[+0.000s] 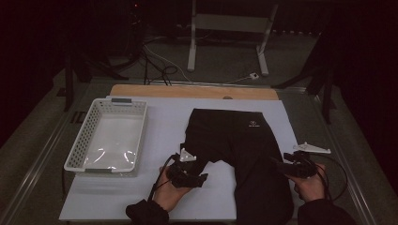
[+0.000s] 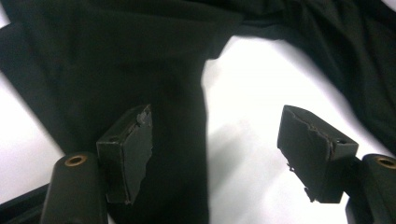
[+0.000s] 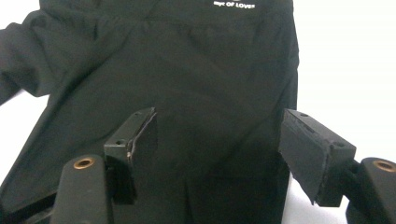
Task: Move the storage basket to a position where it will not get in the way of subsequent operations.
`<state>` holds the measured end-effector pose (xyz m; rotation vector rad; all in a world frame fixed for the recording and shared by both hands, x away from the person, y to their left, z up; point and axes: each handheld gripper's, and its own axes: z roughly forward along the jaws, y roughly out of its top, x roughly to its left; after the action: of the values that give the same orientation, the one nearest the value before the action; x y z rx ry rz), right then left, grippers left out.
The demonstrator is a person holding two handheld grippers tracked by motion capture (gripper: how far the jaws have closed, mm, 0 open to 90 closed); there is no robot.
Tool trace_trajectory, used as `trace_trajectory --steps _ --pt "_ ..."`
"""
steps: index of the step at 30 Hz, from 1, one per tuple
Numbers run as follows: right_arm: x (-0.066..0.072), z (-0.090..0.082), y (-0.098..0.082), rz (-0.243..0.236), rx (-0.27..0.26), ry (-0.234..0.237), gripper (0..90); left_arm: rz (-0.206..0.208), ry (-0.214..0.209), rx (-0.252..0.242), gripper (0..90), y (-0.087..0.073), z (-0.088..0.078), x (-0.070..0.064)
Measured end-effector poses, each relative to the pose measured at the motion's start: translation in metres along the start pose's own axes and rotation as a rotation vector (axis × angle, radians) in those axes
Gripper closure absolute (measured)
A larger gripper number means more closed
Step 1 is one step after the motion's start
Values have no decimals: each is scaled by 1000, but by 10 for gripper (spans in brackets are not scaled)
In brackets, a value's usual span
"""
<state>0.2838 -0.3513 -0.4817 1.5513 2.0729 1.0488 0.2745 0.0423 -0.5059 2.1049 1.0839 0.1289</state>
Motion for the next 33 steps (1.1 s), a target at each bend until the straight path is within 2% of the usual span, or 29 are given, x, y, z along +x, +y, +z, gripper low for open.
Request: trace_trajectory --steps 2,8,10,15,16,19,22,25,28,33 --pt "1 -1 -1 -7 -3 -6 292 -1 23 3 275 -3 -1 2" --pt "4 0 -3 -15 2 -4 292 -4 50 20 266 -10 -2 5" --pt "6 0 -3 -23 2 3 295 9 82 31 265 -13 -1 6" --pt "8 1 -4 -35 6 7 297 20 104 39 277 -15 0 6" --pt "8 1 -4 -34 6 7 298 28 125 43 298 -15 0 5" --pt "7 2 -5 -30 9 2 301 94 211 64 476 -14 0 2" --pt "5 5 -6 -30 20 -2 305 103 204 63 683 -13 -1 2" --pt "5 6 -6 -29 22 -1 307 99 199 58 852 -12 -2 3" --pt "4 6 -6 -30 17 -7 311 92 182 41 879 -11 -4 3" --pt "1 8 -7 -17 23 -13 314 68 118 -3 881 -6 -13 1"
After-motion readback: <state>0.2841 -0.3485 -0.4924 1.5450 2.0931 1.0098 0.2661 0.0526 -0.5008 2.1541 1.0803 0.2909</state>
